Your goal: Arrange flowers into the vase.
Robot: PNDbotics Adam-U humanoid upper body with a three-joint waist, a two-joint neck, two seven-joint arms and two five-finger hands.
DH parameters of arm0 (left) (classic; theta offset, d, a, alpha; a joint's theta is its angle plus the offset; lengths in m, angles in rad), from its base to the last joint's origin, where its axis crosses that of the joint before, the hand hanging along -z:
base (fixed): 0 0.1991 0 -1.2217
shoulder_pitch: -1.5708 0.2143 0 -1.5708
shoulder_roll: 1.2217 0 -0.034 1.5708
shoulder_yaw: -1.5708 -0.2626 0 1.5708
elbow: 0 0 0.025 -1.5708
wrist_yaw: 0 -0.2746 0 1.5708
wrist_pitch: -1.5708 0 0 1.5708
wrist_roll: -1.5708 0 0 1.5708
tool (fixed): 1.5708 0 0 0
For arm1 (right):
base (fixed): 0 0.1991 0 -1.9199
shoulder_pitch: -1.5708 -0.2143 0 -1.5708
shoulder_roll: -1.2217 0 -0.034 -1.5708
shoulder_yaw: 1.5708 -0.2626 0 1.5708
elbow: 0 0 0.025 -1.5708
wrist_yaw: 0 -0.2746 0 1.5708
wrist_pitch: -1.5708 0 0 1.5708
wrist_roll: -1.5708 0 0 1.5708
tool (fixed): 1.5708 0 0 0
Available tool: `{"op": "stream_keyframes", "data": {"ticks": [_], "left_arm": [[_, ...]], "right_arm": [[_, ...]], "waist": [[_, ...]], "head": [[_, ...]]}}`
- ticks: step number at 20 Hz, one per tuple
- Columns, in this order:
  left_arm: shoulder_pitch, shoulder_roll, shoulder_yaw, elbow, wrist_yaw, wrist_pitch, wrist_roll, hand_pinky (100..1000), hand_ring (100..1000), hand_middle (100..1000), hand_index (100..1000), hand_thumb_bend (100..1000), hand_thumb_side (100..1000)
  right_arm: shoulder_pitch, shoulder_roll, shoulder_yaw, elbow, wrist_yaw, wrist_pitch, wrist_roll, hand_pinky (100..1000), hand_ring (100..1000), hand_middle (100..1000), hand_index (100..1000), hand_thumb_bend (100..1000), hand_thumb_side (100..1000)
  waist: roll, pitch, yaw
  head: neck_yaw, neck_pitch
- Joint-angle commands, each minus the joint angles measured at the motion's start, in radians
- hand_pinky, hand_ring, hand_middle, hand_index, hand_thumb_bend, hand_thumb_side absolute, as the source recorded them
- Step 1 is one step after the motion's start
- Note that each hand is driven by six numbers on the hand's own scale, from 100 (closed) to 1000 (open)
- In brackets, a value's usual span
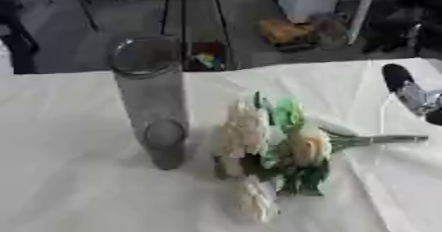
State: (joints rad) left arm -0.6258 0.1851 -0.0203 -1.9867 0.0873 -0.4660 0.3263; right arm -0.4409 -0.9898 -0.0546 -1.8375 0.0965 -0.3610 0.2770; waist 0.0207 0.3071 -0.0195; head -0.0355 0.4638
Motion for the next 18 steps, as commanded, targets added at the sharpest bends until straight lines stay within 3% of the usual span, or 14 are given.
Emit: {"op": "stream_keyframes", "data": {"ticks": [1, 5, 13, 14, 18], "left_arm": [[-0.01, 0.009, 0.0, -0.013, 0.001, 0.002, -0.001, 731, 840, 835, 894, 322, 910], [-0.009, 0.009, -0.002, -0.013, 0.003, 0.003, -0.003, 731, 840, 836, 894, 324, 908], [-0.009, 0.007, -0.007, -0.013, 0.009, 0.005, -0.012, 731, 841, 836, 895, 322, 908], [-0.009, 0.007, -0.008, -0.013, 0.01, 0.005, -0.012, 731, 840, 835, 894, 321, 907], [-0.011, 0.005, -0.012, -0.013, 0.014, 0.006, -0.017, 731, 840, 835, 895, 320, 906]], "right_arm": [[-0.018, -0.037, -0.003, -0.016, 0.022, -0.012, 0.03, 779, 881, 773, 1000, 100, 615], [-0.033, -0.055, 0.008, 0.0, 0.051, -0.053, 0.118, 794, 898, 809, 1000, 100, 506], [-0.076, -0.08, 0.041, 0.071, 0.093, -0.138, 0.282, 817, 921, 855, 1000, 187, 512], [-0.079, -0.081, 0.043, 0.078, 0.095, -0.144, 0.291, 827, 924, 867, 1000, 286, 526], [-0.109, -0.083, 0.072, 0.13, 0.134, -0.167, 0.344, 833, 892, 869, 1000, 358, 529]], "waist": [[-0.005, -0.019, 0.001], [-0.007, -0.022, 0.006], [-0.007, -0.026, 0.013], [-0.007, -0.027, 0.014], [-0.005, -0.03, 0.021]], "head": [[-0.013, 0.002], [-0.037, 0.008], [-0.056, 0.016], [-0.058, 0.017], [-0.072, 0.02]]}}
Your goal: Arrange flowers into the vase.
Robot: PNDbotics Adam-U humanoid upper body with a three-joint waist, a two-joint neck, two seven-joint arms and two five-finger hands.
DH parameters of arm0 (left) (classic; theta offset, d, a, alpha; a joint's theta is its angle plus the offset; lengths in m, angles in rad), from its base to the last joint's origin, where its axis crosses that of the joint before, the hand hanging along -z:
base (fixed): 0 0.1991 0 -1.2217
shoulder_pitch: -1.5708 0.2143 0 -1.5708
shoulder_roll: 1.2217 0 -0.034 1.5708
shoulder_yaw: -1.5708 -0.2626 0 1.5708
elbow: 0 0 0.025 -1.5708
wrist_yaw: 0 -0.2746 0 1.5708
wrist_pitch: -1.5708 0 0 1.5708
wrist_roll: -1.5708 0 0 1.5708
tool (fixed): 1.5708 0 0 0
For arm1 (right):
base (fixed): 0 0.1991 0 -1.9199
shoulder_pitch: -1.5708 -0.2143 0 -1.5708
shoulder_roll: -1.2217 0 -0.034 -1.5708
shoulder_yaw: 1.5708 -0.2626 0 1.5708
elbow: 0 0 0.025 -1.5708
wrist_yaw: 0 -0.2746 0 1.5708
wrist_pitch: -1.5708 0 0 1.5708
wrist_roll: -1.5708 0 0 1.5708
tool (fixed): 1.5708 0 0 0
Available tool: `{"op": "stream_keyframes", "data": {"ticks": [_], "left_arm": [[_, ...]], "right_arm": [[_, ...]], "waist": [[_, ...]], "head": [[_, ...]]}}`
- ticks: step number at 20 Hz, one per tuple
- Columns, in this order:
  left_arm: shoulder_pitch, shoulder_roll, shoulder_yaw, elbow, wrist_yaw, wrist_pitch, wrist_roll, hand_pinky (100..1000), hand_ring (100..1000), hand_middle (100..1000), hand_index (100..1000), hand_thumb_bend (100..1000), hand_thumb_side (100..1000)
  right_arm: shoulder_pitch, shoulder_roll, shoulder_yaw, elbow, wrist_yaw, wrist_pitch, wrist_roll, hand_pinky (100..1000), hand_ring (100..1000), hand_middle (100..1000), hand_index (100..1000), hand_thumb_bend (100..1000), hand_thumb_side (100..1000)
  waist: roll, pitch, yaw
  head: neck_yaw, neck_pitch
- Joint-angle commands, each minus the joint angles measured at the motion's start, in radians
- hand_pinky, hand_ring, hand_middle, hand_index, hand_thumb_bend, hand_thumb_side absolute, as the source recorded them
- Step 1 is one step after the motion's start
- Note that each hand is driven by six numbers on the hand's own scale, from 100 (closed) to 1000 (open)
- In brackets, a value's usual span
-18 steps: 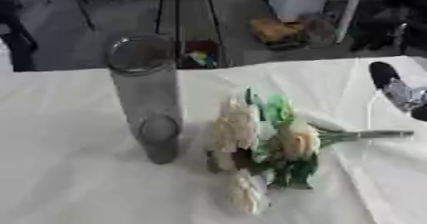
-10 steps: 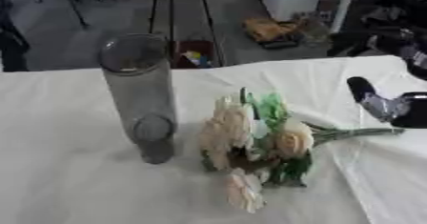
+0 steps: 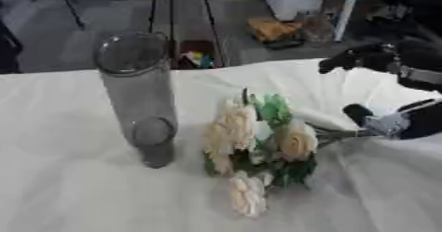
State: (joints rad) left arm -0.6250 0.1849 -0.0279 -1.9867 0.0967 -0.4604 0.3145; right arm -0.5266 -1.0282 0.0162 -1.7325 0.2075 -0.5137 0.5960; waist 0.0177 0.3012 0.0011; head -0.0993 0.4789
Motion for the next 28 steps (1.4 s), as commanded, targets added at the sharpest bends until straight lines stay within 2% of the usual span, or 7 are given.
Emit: {"op": "stream_keyframes", "data": {"ticks": [1, 9, 16, 23, 28], "left_arm": [[-0.012, 0.004, -0.005, -0.013, 0.006, 0.0, -0.007, 731, 840, 835, 894, 320, 907], [-0.013, 0.002, -0.007, -0.013, 0.01, 0.001, -0.011, 731, 841, 835, 894, 318, 908], [-0.013, 0.0, -0.007, -0.013, 0.011, 0.002, -0.012, 731, 841, 835, 895, 321, 907], [-0.014, -0.002, -0.007, -0.013, 0.011, 0.003, -0.011, 731, 841, 832, 894, 322, 908], [-0.015, -0.004, -0.008, -0.013, 0.011, 0.004, -0.011, 731, 843, 830, 894, 321, 909]], "right_arm": [[-0.03, -0.043, 0.006, 0.038, 0.035, -0.018, 0.028, 853, 912, 873, 1000, 371, 536], [-0.056, -0.023, 0.029, 0.126, 0.105, -0.026, 0.026, 885, 962, 905, 1000, 387, 551], [-0.067, -0.007, 0.048, 0.16, 0.173, 0.038, 0.006, 879, 961, 908, 1000, 397, 558], [-0.077, 0.015, 0.071, 0.203, 0.213, 0.063, 0.004, 886, 965, 912, 1000, 403, 567], [-0.096, 0.037, 0.083, 0.24, 0.227, 0.087, 0.008, 874, 936, 889, 1000, 425, 567]], "waist": [[-0.001, -0.024, 0.002], [-0.002, -0.023, 0.006], [-0.005, -0.022, 0.006], [-0.005, -0.02, 0.01], [-0.006, -0.017, 0.012]], "head": [[-0.01, 0.004], [-0.015, -0.005], [-0.018, -0.006], [-0.025, -0.009], [-0.029, -0.008]]}}
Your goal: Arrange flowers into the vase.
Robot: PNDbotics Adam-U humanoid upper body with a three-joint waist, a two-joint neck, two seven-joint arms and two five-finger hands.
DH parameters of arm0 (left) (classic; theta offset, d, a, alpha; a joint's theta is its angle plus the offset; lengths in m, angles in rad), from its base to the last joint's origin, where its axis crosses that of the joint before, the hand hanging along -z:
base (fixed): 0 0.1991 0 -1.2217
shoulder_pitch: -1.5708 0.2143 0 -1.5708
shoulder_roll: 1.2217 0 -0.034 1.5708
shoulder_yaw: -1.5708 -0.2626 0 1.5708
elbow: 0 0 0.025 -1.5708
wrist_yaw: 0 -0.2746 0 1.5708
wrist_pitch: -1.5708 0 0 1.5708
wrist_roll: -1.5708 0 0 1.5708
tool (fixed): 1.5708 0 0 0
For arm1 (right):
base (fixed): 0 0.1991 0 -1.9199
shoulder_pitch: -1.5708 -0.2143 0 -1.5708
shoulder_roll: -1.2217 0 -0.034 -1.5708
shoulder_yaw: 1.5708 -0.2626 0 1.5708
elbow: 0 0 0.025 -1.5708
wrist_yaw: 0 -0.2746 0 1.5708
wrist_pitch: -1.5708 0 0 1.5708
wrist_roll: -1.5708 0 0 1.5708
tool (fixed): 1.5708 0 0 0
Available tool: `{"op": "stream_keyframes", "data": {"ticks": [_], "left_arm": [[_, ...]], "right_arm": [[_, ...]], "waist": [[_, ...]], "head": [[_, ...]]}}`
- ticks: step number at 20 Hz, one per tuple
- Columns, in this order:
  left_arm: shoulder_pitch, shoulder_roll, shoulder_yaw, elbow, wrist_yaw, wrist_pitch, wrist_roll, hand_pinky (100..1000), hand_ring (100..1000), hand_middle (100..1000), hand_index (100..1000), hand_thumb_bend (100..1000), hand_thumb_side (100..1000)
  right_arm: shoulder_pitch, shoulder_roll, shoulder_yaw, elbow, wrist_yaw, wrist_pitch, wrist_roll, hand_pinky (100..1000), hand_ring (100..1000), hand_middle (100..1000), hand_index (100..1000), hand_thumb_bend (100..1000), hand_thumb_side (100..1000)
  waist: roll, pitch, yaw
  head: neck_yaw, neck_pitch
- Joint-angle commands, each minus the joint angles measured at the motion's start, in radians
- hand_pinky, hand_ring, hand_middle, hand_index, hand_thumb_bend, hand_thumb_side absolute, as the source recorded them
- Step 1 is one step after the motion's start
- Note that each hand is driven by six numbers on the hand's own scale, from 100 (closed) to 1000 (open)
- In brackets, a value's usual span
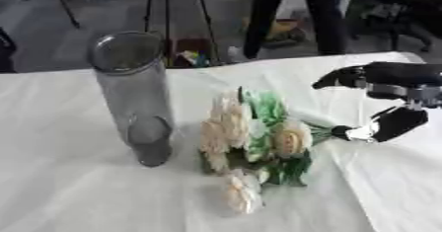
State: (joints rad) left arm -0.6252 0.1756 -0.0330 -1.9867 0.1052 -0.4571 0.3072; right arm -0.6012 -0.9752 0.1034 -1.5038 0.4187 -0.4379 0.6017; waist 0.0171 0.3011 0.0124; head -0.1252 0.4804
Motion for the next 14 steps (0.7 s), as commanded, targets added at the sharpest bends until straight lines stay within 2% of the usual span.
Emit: {"op": "stream_keyframes", "data": {"ticks": [1, 6, 10, 14], "left_arm": [[-0.015, 0.004, -0.003, -0.013, 0.003, 0.001, -0.003, 731, 843, 829, 894, 321, 910], [-0.018, 0.002, -0.005, -0.013, 0.004, 0.002, -0.004, 731, 842, 827, 894, 320, 911], [-0.02, 0.001, -0.005, -0.013, 0.004, 0.002, -0.004, 731, 842, 826, 894, 320, 912], [-0.021, -0.001, -0.006, -0.013, 0.004, 0.002, -0.005, 732, 842, 825, 894, 317, 915]], "right_arm": [[-0.024, -0.012, -0.001, 0.016, 0.02, 0.014, 0.005, 872, 930, 885, 1000, 430, 565], [-0.039, 0.003, 0.01, 0.054, 0.052, 0.017, 0.012, 866, 907, 877, 1000, 455, 556], [-0.049, 0.014, 0.01, 0.102, 0.077, 0.016, 0.011, 895, 962, 896, 1000, 452, 559], [-0.055, 0.026, 0.01, 0.141, 0.081, 0.01, 0.02, 902, 971, 899, 1000, 448, 558]], "waist": [[-0.005, -0.016, 0.002], [-0.007, -0.013, 0.01], [-0.01, -0.008, 0.016], [-0.01, -0.002, 0.02]], "head": [[-0.004, -0.009], [-0.008, -0.011], [-0.012, -0.013], [-0.014, -0.017]]}}
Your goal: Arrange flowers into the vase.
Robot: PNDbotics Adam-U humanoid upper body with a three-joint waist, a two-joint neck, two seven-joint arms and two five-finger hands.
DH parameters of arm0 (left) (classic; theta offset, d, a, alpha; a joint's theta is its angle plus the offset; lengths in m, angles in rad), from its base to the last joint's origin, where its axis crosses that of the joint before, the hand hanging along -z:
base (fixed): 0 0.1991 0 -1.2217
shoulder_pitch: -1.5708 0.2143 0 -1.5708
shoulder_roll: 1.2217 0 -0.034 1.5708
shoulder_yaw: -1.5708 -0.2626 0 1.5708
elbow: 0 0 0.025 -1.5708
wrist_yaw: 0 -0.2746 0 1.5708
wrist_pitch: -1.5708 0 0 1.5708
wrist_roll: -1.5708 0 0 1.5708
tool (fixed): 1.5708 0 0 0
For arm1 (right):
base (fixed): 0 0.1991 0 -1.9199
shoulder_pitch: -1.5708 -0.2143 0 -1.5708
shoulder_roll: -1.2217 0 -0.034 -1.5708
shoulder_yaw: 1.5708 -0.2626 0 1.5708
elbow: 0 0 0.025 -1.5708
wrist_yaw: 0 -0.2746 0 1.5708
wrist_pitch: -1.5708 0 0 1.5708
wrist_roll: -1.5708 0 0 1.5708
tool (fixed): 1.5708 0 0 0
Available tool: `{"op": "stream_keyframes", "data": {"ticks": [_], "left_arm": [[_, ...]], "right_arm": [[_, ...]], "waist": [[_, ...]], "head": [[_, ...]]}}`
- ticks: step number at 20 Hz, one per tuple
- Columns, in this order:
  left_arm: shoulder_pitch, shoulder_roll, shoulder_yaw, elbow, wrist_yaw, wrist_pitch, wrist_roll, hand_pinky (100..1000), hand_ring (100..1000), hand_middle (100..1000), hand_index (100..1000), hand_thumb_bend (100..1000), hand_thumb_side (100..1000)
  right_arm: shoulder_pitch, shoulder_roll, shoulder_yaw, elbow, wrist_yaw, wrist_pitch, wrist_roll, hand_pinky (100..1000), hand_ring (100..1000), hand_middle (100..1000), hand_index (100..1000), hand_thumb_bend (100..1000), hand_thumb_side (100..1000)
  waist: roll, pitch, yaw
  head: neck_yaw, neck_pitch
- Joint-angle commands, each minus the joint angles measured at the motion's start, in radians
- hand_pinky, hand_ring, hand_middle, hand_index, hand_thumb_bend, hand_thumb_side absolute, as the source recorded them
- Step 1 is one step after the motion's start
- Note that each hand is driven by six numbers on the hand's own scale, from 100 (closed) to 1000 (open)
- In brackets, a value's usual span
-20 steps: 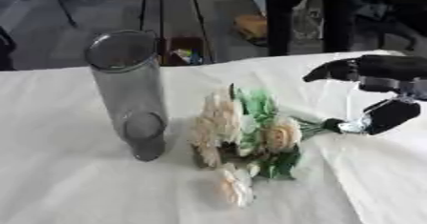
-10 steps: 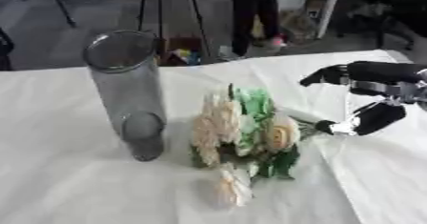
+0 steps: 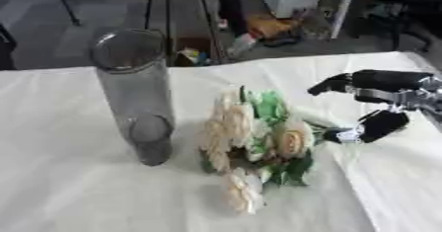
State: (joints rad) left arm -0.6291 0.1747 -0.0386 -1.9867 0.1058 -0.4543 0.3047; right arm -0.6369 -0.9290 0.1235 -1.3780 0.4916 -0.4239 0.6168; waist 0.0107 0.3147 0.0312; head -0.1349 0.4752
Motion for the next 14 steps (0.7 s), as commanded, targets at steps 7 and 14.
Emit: {"op": "stream_keyframes", "data": {"ticks": [7, 14], "left_arm": [[-0.02, -0.002, 0.0, -0.013, 0.004, 0.0, -0.001, 732, 844, 823, 894, 316, 916], [-0.023, -0.004, -0.001, -0.013, 0.007, 0.0, -0.001, 732, 843, 822, 894, 314, 921]], "right_arm": [[-0.018, -0.01, -0.01, 0.038, 0.006, -0.019, 0.015, 898, 962, 895, 1000, 444, 555], [-0.008, -0.006, -0.011, 0.042, -0.004, -0.025, 0.03, 900, 952, 886, 1000, 434, 560]], "waist": [[-0.002, -0.009, 0.008], [-0.003, -0.002, 0.011]], "head": [[-0.011, -0.016], [-0.012, -0.019]]}}
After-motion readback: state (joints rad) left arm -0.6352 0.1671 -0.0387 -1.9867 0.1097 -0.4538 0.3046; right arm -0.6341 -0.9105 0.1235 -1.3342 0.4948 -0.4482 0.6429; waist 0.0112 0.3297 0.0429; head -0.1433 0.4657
